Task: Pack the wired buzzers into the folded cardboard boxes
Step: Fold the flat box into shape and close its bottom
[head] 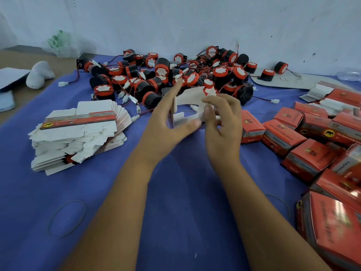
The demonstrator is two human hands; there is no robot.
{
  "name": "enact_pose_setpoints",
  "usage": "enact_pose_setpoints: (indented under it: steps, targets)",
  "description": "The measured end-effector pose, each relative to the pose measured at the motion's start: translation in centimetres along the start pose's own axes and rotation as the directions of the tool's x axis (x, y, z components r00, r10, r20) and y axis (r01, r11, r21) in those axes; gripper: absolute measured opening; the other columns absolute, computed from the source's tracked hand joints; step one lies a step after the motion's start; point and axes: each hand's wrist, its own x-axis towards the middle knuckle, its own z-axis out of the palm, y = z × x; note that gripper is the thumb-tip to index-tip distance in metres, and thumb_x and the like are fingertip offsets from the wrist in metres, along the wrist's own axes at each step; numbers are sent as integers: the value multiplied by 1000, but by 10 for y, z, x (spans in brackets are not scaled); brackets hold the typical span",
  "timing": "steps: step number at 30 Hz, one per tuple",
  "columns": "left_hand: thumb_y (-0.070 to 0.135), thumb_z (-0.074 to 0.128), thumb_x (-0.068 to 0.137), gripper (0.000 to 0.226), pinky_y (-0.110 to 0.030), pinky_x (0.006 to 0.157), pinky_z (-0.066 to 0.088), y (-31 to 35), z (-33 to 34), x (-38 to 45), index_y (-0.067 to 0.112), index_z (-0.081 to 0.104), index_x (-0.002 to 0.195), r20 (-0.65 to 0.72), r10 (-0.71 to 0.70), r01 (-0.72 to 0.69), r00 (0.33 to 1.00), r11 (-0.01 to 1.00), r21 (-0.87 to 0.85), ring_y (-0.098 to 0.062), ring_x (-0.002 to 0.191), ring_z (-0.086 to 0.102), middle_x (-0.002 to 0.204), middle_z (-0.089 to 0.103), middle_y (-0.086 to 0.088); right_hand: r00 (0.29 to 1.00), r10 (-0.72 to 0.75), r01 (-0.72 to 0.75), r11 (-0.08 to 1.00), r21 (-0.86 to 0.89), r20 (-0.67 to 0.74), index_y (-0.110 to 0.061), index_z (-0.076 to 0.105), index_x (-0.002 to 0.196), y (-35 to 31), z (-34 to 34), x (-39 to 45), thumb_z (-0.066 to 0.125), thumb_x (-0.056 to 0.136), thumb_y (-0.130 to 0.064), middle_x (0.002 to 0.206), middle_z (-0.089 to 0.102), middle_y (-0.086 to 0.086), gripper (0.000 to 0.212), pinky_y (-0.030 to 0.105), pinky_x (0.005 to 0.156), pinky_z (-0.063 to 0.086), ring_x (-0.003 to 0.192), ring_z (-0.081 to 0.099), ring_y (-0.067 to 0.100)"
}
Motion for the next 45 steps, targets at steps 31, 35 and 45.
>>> enact_pose_setpoints:
  steps: [31, 35, 45]
  targets:
    - [20, 48, 101, 29, -30, 82, 56, -6, 17, 9, 33, 67, 119, -73, -243, 133, 967, 728, -673, -18, 115, 65, 127, 67, 3, 833, 505, -550, 708, 443, 228, -24, 63, 106, -9, 6, 2, 43, 86, 1, 93, 68, -5, 38, 23, 63, 51, 81, 63, 9]
    - [6, 49, 99, 37, -30, 78, 57, -8, 21, 9, 29, 64, 124, -151, -302, 185, 941, 835, -518, -18, 106, 68, 120, 70, 2, 836, 458, -548, 677, 491, 301, -19, 62, 109, -9, 8, -1, 49, 92, -11, 98, 68, -2, 23, 23, 63, 52, 82, 64, 9]
    - [3, 46, 97, 42, -27, 59, 54, -9, 22, 8, 39, 68, 91, -211, -274, 135, 938, 852, -505, -11, 78, 69, 93, 72, 6, 737, 534, -662, 443, 605, 415, -20, 70, 98, -4, 4, 4, 52, 88, 0, 97, 72, 5, 29, 32, 63, 58, 80, 68, 19]
